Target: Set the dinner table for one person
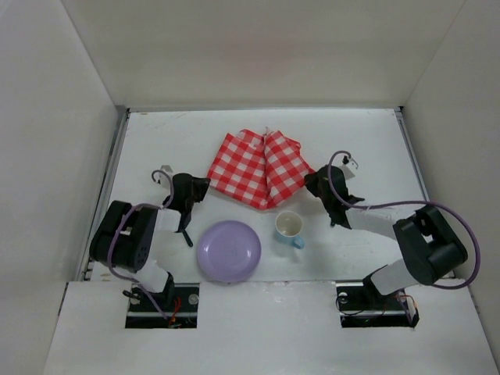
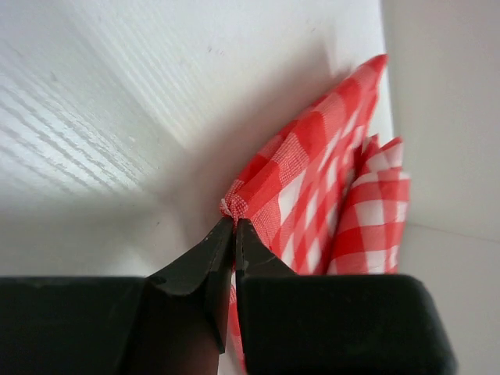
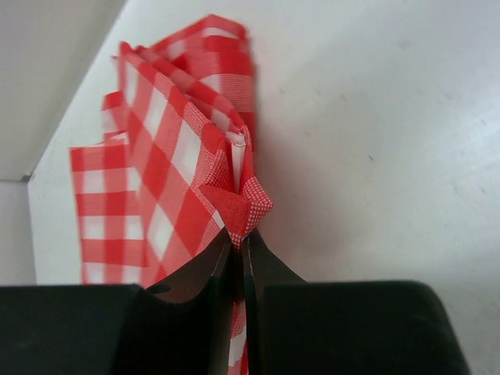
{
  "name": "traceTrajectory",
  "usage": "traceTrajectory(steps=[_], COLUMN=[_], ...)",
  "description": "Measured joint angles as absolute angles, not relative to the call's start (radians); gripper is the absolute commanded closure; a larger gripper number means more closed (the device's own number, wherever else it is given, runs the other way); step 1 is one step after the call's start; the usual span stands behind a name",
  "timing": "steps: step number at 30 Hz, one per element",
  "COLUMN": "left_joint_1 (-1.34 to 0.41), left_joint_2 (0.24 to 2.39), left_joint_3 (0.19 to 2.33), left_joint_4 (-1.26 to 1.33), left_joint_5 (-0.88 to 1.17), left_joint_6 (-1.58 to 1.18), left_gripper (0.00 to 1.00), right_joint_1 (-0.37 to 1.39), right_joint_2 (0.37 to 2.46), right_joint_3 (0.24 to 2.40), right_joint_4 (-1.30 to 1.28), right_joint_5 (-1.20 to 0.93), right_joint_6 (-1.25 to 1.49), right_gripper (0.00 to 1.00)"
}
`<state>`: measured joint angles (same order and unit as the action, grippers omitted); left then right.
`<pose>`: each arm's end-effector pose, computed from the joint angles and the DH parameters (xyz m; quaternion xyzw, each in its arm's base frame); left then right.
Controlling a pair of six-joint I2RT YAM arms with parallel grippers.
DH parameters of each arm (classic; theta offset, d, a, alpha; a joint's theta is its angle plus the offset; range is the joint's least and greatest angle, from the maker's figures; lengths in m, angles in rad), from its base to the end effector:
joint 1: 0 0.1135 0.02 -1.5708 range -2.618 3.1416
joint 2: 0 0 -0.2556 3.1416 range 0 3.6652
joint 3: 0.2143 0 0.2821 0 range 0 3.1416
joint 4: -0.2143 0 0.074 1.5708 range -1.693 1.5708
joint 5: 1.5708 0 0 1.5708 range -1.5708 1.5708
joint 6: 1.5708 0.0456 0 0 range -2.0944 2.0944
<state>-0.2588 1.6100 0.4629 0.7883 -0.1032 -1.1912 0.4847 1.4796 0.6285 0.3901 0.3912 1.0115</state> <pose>0.3007 -0.0747 0.1004 -0.3952 0.7200 -0.3455 0.4539 0.2979 0.1372 0.1486 0.3159 0.7783 0.2305 0.4912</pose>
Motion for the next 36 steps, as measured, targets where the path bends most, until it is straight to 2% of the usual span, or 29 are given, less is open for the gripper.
traceTrajectory(steps=[10,15,23,26,31,36], left_joint_1=[-0.194,-0.257,-0.370,-0.393,-0.391,-0.398], left_joint_2=[1.283,1.235,1.216,1.139,1.105,1.105], left_joint_3=[0.329,0.290,0.243,0.223,0.250,0.340], left_joint_4=[0.701,0.667,0.615,0.558,0.523,0.472], left_joint_5=[-0.194,-0.257,-0.353,-0.398,-0.446,-0.442], left_joint_6=[-1.123,-1.104,-1.066,-1.034,-0.975,-0.927], left_gripper=[0.96,0.94,0.93,0.88,0.71,0.68], right_joint_1=[0.471,0.471,0.464,0.464,0.456,0.452], right_joint_2=[1.303,1.232,1.293,1.254,1.179,1.225], right_joint_3=[0.572,0.549,0.540,0.540,0.540,0.558], right_joint_4=[0.383,0.314,0.131,0.069,0.015,0.002], right_joint_5=[0.426,0.456,0.454,0.470,0.509,0.512], right_joint_6=[1.040,1.025,1.009,0.994,0.963,0.931], right_gripper=[0.86,0.86,0.93,0.94,0.92,0.91])
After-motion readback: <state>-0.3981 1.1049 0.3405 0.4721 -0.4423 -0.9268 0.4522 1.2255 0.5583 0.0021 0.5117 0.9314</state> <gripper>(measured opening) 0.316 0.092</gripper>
